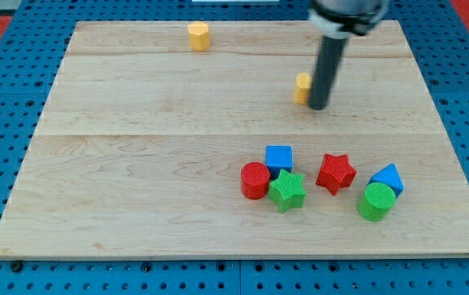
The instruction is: Push yellow heart towards the yelow hexagon
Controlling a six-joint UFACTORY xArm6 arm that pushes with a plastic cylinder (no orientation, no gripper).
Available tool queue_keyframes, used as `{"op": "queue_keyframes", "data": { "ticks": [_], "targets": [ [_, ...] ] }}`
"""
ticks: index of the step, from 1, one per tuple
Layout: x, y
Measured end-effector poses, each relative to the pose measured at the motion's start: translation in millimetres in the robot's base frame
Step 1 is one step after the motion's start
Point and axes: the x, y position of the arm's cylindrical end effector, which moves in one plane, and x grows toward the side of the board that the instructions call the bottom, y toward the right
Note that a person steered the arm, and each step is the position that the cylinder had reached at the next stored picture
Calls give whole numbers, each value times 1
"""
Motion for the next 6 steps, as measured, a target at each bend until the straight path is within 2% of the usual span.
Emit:
{"op": "queue_keyframes", "data": {
  "ticks": [1, 2, 3, 4, 5, 6],
  "targets": [
    [-55, -24],
    [-62, -27],
    [-29, -25],
    [-61, 42],
    [-93, 56],
    [-64, 45]
  ]
}}
